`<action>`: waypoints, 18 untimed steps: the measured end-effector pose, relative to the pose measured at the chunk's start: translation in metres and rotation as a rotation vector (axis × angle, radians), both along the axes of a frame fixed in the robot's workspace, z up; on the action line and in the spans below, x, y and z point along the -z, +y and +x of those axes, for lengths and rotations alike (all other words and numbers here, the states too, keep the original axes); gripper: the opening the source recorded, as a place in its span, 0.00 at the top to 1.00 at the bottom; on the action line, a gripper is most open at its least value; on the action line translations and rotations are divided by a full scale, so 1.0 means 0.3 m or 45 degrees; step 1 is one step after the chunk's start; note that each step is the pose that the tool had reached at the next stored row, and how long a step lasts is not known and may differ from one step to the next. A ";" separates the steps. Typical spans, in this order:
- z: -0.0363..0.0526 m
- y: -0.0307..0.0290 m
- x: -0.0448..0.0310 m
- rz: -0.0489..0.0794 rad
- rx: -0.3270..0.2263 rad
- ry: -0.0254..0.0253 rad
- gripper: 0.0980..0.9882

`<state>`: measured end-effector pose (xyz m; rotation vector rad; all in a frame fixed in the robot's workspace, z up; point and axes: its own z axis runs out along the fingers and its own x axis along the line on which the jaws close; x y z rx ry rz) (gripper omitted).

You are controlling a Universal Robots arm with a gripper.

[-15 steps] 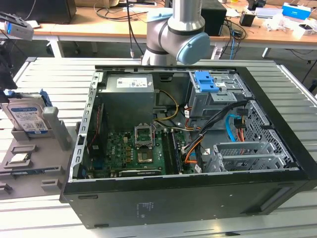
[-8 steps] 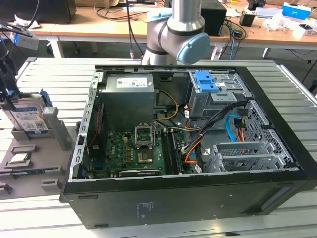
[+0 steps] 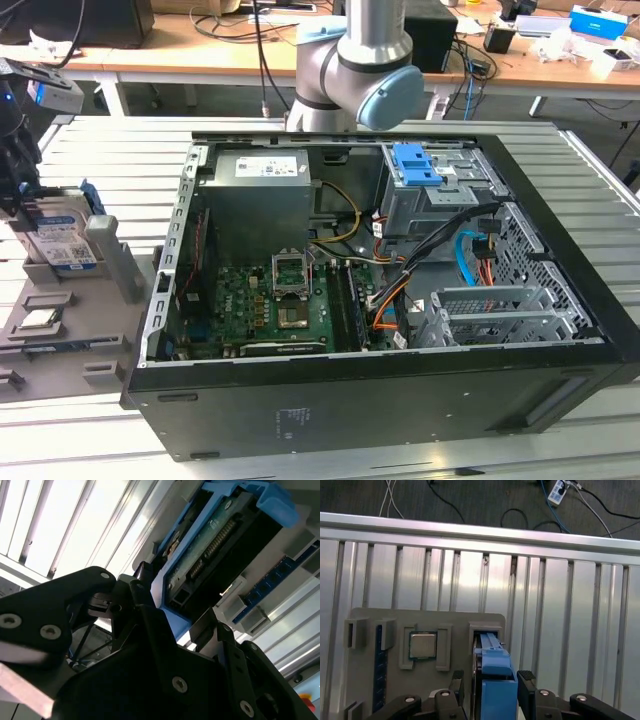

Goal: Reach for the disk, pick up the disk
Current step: 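Pick up the disk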

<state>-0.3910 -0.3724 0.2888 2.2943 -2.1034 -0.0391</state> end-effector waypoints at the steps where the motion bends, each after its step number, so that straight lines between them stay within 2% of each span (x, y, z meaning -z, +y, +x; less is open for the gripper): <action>1: 0.000 0.000 0.000 0.000 0.000 0.0003 0.50; 7: 0.000 0.000 0.001 0.000 0.000 0.0001 0.52; 9: 0.000 0.000 0.001 0.000 0.000 0.0001 0.66; 10: 0.000 0.000 0.001 0.000 0.000 0.0001 0.69; 18: 0.000 0.000 0.003 0.000 0.000 0.0000 0.70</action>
